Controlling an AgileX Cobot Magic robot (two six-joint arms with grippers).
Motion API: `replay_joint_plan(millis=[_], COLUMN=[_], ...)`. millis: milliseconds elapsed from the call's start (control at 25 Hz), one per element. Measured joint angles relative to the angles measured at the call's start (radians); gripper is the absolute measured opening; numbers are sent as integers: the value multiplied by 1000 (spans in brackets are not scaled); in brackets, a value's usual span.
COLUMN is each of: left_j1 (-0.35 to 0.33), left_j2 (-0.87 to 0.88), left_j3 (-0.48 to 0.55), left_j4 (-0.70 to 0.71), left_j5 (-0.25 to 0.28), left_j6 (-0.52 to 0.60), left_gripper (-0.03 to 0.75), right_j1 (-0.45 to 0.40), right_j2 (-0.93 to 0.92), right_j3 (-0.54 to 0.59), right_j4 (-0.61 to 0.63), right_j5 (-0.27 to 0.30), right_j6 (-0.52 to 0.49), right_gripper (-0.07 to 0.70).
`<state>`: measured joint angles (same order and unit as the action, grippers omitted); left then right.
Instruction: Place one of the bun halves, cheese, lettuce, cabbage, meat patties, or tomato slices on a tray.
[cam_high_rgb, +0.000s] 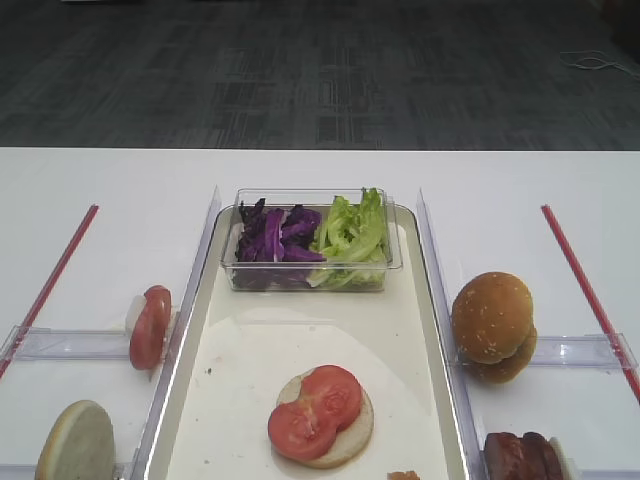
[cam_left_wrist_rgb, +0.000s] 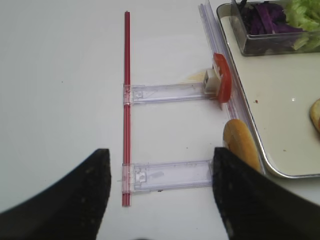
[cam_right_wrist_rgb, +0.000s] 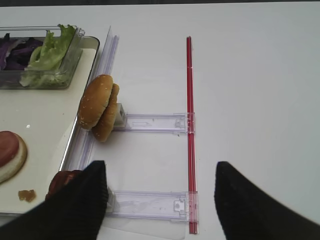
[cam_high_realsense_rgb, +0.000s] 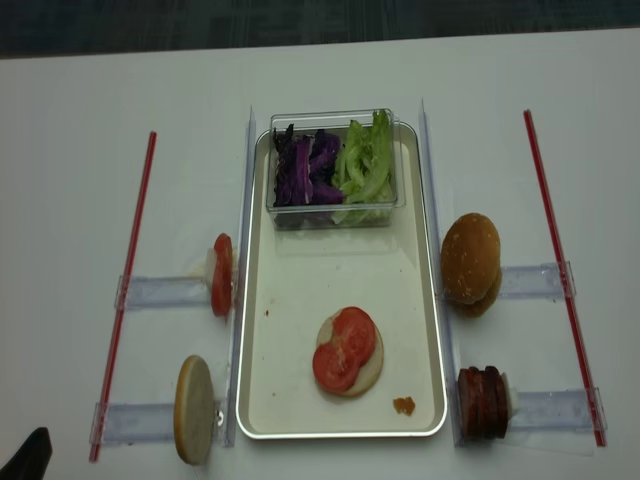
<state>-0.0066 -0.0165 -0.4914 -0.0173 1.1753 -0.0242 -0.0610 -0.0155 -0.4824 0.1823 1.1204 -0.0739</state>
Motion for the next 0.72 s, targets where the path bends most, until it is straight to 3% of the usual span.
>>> replay_joint_plan(millis=[720], left_j1=[0], left_j2=[0], left_j3=[0], left_j4=[0], left_j5=[0], left_j6=[0], left_gripper=[452], right_j1=[0], right_j2=[0], right_j3=[0], right_j4=[0], right_j5=[0], right_j6=[-2], right_gripper=[468])
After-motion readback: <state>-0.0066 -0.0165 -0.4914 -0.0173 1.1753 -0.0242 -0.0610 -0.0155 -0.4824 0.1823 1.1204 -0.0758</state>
